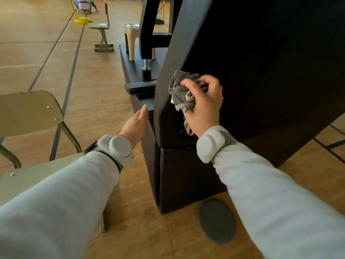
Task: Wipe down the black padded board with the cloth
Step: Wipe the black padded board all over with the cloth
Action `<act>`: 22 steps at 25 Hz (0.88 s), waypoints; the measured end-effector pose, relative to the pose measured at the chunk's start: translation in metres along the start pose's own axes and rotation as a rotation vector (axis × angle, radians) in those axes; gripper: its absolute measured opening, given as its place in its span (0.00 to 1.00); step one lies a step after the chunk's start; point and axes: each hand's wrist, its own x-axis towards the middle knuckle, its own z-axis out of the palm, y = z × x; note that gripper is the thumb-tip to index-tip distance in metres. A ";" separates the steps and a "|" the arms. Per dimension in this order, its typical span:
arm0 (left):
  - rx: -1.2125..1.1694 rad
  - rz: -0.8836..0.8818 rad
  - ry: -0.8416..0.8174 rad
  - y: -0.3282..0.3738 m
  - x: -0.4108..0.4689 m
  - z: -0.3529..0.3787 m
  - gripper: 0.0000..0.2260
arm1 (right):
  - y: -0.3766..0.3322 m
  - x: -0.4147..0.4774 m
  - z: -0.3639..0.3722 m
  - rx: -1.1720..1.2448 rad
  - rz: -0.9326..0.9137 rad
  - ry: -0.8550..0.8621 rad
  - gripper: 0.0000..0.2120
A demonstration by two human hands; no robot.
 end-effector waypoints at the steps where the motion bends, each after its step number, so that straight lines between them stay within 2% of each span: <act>1: 0.018 0.007 0.002 -0.001 0.000 0.000 0.25 | 0.003 -0.008 0.004 -0.016 -0.003 -0.025 0.21; 4: 0.029 0.001 -0.002 -0.003 0.004 0.000 0.26 | 0.014 -0.034 0.020 -0.047 -0.020 -0.126 0.17; 8: 0.031 0.000 -0.014 -0.007 0.002 0.002 0.25 | 0.022 -0.068 0.027 -0.055 -0.016 -0.339 0.19; 10: 0.043 0.002 -0.014 -0.011 0.001 0.001 0.25 | 0.018 -0.060 0.015 0.020 -0.010 -0.294 0.15; 14: 0.049 -0.011 0.010 -0.022 0.007 -0.006 0.26 | -0.005 -0.002 0.005 0.090 0.010 0.035 0.19; 18: 0.060 -0.022 0.022 -0.033 0.012 -0.009 0.26 | -0.009 -0.024 0.030 -0.088 -0.073 -0.024 0.17; 22: 0.049 -0.057 0.022 -0.035 0.015 -0.008 0.27 | 0.006 -0.037 0.038 -0.111 -0.083 -0.062 0.19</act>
